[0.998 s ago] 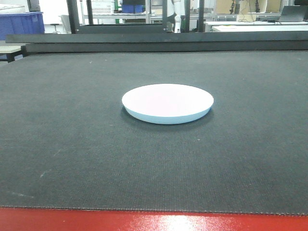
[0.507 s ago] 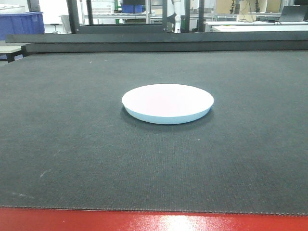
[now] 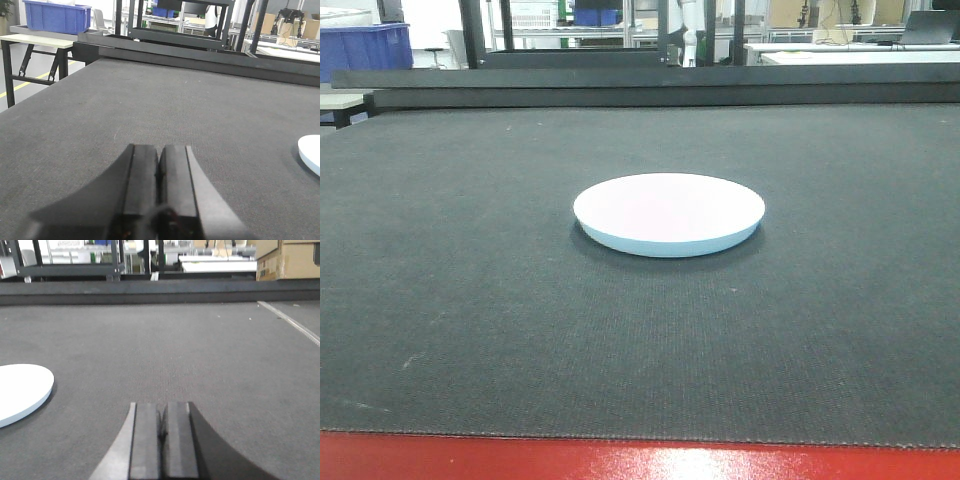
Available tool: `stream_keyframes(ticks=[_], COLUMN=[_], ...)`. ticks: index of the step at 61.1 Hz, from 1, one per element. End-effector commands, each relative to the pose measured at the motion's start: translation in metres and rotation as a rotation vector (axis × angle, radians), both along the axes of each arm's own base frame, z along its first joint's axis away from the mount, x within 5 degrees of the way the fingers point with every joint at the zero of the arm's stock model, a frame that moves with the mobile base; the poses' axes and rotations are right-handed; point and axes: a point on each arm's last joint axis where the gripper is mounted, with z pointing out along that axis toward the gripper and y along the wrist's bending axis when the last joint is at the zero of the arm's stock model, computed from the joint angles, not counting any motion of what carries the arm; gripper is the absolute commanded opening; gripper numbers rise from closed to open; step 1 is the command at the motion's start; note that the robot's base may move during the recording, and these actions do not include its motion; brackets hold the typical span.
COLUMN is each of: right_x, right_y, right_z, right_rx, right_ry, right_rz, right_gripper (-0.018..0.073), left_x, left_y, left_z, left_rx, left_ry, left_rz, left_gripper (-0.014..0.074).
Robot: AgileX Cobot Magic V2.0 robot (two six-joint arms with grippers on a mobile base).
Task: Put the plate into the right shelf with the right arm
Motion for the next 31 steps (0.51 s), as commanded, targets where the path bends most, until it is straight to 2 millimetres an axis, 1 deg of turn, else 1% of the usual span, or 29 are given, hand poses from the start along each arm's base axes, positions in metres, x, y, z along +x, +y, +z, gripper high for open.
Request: stream_keyframes(ticks=[1,4,9,15,19,22,27,31], right_x=[0.003,0.008,0.019,0.038,0.054,0.065,0.087,0.107], right_y=[0.0,-0.001,-0.001,-0.002,-0.004,-0.004,-0.005,-0.002], right_z=[0.032,0.041,0.053,0.062,0.065,0.067,0.073,0.083], right_rx=[-0.01,-0.008,-0.005,0.0,-0.001,0.002,-0.004,-0.01], right_ry=[-0.011,0.018,0.071,0.176,0.267,0.317,0.383,0.415], right_rz=[-0.005,-0.005,-0.005,-0.004,-0.005,-0.004,0.0,0.028], right_gripper=[0.011,0.0168,0.0312,0.0505,0.0605,0.0639,0.0624,0.0624], left_x=[-0.001,-0.001,-0.001,-0.001,-0.001,-0.001,-0.001,-0.001], left_y=[0.0,0.0,0.0,0.0,0.0,0.0,0.0,0.0], left_z=[0.006,0.006,0.006,0.006,0.006,0.006,0.006,0.006], left_rx=[-0.009,-0.009,-0.009,-0.009,-0.009,-0.009,-0.009,-0.009], left_ry=[-0.093,-0.093,-0.093,-0.093,-0.093,-0.093,-0.093,-0.093], left_rz=[-0.003,-0.003,-0.003,-0.003,-0.003,-0.003,-0.003,-0.003], left_gripper=[-0.0047,-0.0047,-0.0047,-0.0047,-0.0047,-0.0047,-0.0047,-0.0047])
